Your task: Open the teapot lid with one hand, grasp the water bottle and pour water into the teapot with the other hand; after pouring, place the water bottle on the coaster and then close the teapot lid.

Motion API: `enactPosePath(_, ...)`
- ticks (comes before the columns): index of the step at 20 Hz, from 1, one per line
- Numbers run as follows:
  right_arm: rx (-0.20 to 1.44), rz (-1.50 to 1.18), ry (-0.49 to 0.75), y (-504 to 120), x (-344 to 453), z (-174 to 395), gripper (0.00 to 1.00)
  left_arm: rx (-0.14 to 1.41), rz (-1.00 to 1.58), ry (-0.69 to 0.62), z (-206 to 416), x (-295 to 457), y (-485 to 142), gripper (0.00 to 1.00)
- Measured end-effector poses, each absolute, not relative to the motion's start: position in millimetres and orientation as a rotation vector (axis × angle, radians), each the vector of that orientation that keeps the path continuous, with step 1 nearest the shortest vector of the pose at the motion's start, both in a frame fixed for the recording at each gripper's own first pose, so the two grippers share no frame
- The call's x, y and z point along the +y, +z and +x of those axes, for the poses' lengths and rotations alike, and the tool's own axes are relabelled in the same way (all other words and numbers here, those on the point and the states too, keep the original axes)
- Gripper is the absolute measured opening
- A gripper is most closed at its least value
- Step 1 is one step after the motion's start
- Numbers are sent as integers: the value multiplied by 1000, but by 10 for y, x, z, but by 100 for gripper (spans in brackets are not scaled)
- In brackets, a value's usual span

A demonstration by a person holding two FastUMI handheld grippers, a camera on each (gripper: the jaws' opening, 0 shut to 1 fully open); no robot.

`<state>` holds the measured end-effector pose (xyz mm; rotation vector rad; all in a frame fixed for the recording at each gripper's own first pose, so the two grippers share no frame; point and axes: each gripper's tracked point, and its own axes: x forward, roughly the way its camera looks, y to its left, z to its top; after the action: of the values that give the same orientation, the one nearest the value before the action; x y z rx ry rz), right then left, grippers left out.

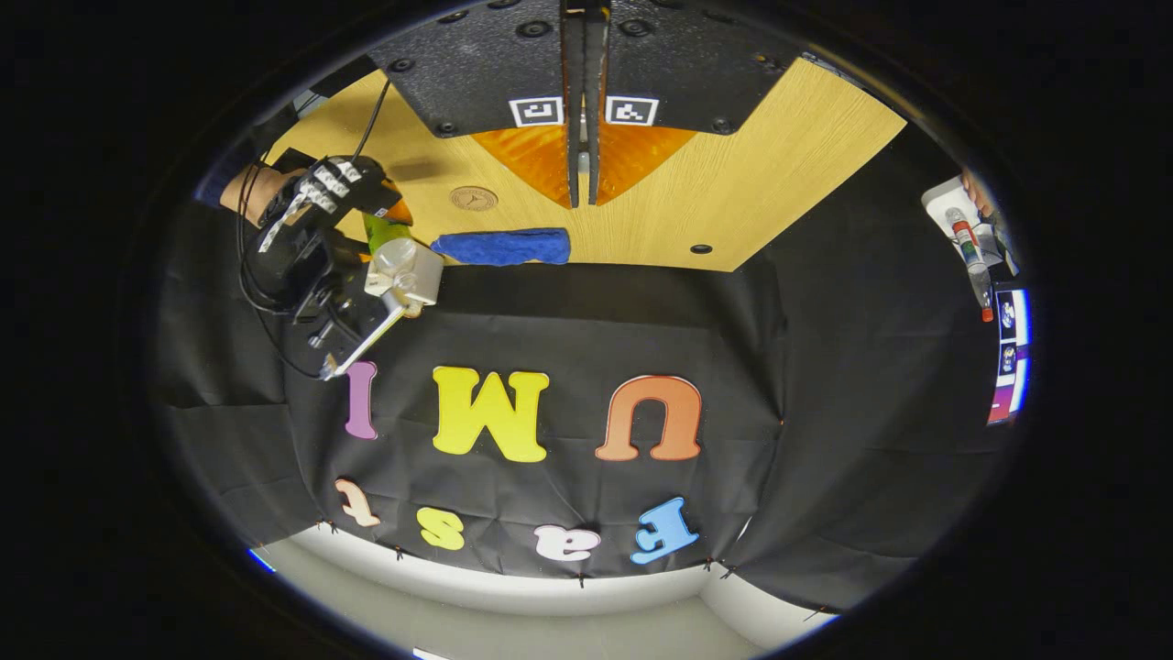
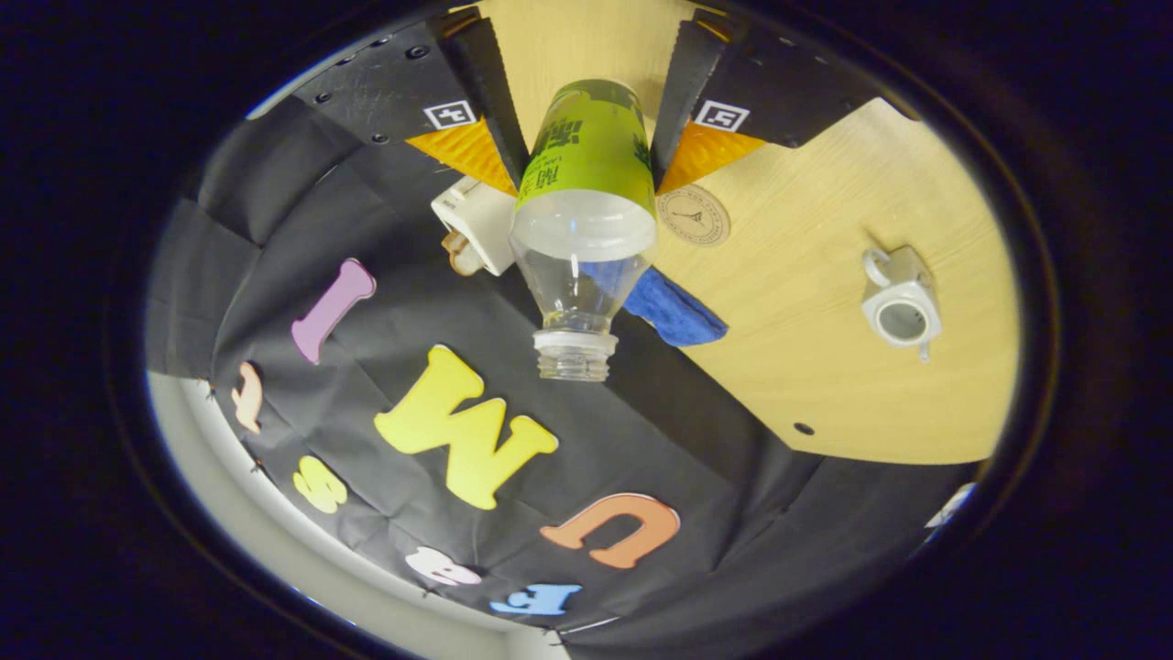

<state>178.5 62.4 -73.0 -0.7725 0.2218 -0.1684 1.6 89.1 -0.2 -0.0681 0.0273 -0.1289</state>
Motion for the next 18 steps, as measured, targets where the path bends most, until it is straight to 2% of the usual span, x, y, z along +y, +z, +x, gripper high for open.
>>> enactPosePath(9,164,-1090,-127,-740,1132,1880,72,46,-117,-135,19,990,-35,3)
enactPosePath(18,90,-1521,-130,-965,1354,1922,71,42,-120,-140,-6,1002,-19,3)
